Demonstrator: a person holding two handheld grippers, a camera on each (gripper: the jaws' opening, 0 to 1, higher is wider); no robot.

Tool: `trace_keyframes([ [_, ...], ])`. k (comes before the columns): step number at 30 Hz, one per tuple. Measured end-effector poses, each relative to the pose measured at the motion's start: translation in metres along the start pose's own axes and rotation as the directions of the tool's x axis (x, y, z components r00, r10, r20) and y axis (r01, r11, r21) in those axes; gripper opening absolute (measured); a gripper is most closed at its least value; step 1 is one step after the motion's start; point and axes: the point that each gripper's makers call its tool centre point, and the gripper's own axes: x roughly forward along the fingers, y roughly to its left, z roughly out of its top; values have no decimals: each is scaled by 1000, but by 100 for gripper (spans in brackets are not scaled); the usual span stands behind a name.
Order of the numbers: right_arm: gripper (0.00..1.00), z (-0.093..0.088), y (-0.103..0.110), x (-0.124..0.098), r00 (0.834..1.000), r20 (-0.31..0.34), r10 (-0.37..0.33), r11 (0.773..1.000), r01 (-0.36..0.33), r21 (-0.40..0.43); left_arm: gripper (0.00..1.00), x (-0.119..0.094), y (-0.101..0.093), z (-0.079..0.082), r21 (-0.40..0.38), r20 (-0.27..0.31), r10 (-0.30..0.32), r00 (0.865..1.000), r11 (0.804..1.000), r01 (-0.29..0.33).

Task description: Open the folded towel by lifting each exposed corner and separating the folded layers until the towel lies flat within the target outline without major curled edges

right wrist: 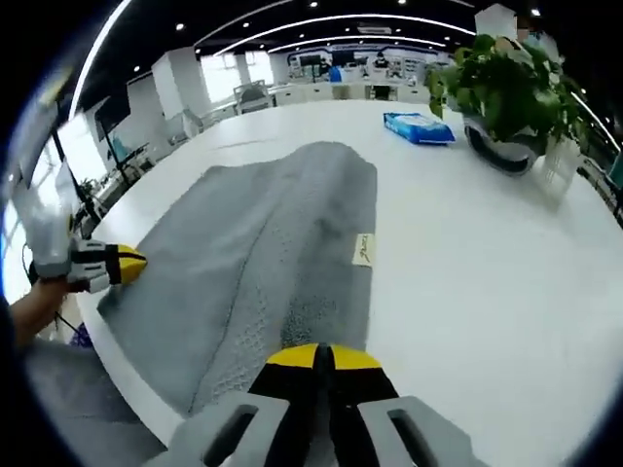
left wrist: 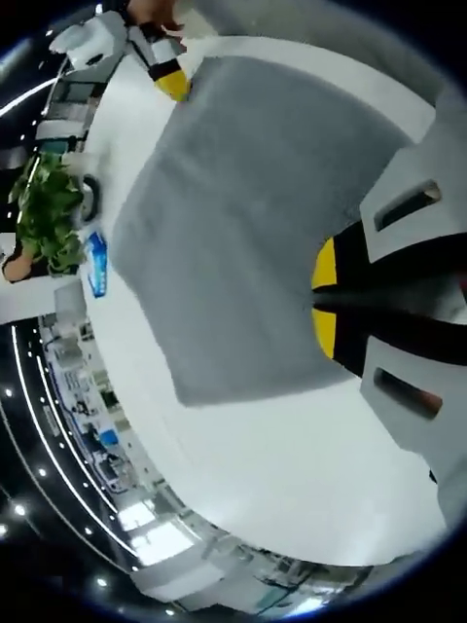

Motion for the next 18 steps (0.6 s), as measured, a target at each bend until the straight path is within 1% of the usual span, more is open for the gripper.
trace_keyframes([
  [2, 3, 12, 2, -5, 998, 59, 21, 999, -23, 30, 5, -1, -4, 11, -35, 54, -9, 999, 999, 11],
  [3, 6, 20, 4, -8, 995, 94, 31, 998, -36, 47, 6, -2, -8, 20, -68, 93, -25, 995, 997, 31],
  [4, 7, 25, 4, -10, 992, 119, 40, 998, -45, 42, 6, -3, -10, 25, -84, 120, -36, 992, 995, 46],
  [5, 7, 32, 4, -12, 987, 155, 41, 998, -48, 41, 7, -5, -15, 34, -98, 159, -52, 986, 993, 68],
  [6, 8, 35, 2, -14, 985, 171, 32, 998, -40, 41, 7, -6, -19, 40, -106, 185, -64, 981, 991, 84],
  [7, 9, 39, 0, -16, 982, 187, 25, 999, -33, 38, 8, -8, -27, 48, -107, 210, -85, 974, 988, 109],
  [10, 12, 46, -4, -19, 976, 219, 10, 999, -19, 38, 15, -9, -49, 65, -64, 241, -147, 959, 984, 167],
  [11, 12, 48, -6, -20, 974, 229, -3, 999, -5, 33, 17, -11, -60, 74, -43, 255, -176, 951, 980, 193],
  [13, 13, 51, -12, -20, 972, 234, -31, 999, 28, 18, 17, -13, -77, 86, -50, 277, -217, 936, 970, 239],
  [15, 13, 55, -13, -22, 967, 252, -36, 999, 30, 26, 17, -14, -100, 97, -34, 288, -275, 917, 954, 297],
  [17, 14, 59, -13, -23, 964, 266, -28, 999, 18, 39, 19, -15, -124, 104, -16, 287, -340, 896, 933, 359],
  [18, 17, 60, -13, -24, 962, 271, -27, 999, 16, 43, 22, -15, -141, 105, -1, 280, -392, 876, 913, 408],
])
